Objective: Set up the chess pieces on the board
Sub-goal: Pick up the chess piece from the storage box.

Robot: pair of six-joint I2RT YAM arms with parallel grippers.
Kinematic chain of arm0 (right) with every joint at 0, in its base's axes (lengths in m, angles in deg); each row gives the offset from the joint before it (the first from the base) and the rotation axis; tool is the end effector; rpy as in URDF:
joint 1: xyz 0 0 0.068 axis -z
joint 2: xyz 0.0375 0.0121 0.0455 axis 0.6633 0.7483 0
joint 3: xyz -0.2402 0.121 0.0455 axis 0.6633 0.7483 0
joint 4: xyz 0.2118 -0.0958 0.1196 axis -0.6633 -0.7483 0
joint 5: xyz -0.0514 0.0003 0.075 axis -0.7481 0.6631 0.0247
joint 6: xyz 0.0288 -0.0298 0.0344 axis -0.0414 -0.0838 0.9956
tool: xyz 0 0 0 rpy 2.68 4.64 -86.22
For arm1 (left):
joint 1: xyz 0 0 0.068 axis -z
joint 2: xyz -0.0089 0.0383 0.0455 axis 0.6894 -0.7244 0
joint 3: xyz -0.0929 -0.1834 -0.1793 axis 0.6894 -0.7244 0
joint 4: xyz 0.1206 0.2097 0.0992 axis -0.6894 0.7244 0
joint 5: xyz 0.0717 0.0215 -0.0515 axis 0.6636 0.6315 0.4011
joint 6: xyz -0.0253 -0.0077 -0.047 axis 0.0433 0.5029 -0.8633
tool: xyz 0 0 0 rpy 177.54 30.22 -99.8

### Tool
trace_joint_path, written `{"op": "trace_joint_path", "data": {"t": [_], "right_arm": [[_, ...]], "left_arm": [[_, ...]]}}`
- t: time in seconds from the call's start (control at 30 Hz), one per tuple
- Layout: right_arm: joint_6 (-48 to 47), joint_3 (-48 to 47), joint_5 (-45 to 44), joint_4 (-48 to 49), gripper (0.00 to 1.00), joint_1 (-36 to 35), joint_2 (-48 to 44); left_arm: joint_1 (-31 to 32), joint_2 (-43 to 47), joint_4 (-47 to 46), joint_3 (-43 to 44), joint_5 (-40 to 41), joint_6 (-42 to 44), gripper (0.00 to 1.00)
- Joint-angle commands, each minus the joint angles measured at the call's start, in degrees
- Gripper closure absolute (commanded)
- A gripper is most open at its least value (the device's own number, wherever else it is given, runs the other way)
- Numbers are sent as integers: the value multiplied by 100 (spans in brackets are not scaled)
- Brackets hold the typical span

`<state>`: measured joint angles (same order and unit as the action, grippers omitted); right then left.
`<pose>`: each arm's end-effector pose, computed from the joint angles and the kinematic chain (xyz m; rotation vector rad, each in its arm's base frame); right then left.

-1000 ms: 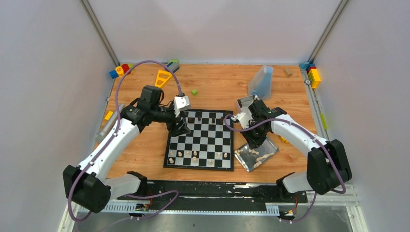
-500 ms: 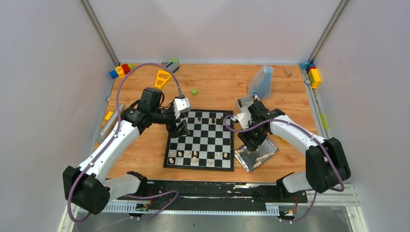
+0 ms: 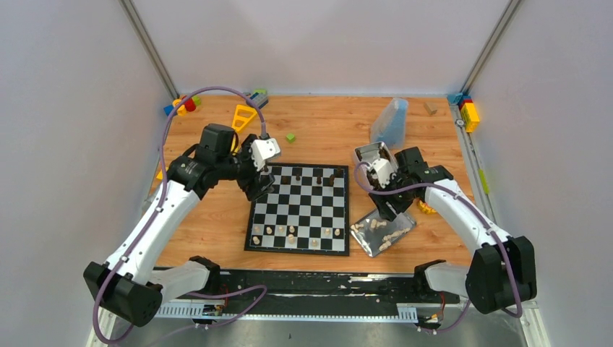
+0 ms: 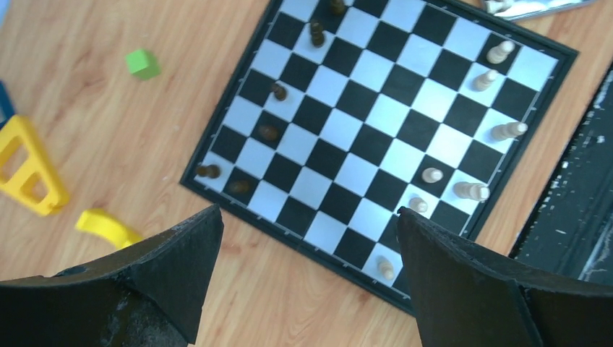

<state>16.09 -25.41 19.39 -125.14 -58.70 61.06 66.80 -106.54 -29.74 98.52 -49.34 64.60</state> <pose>0.2051 0.0725 0.2276 -1.1364 2.5522 0.3030 0.1964 -0.1036 0.3425 1.2651 1.8986 -0.5338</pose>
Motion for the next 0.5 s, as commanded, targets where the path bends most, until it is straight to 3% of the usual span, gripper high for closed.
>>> {"op": "trace_joint_path", "data": {"t": [0.0,0.2,0.47], "right_arm": [[-281,-314,255,-176,36,437,-108],[-850,-231,832,-195,35,1084,-242],[-1645,110,1522,-2,34,1906,-36]], "left_arm": [[24,102,495,412,869,2,2],[18,75,1181,404,1298,170,1],[16,143,596,136,1140,-218,0]]}}
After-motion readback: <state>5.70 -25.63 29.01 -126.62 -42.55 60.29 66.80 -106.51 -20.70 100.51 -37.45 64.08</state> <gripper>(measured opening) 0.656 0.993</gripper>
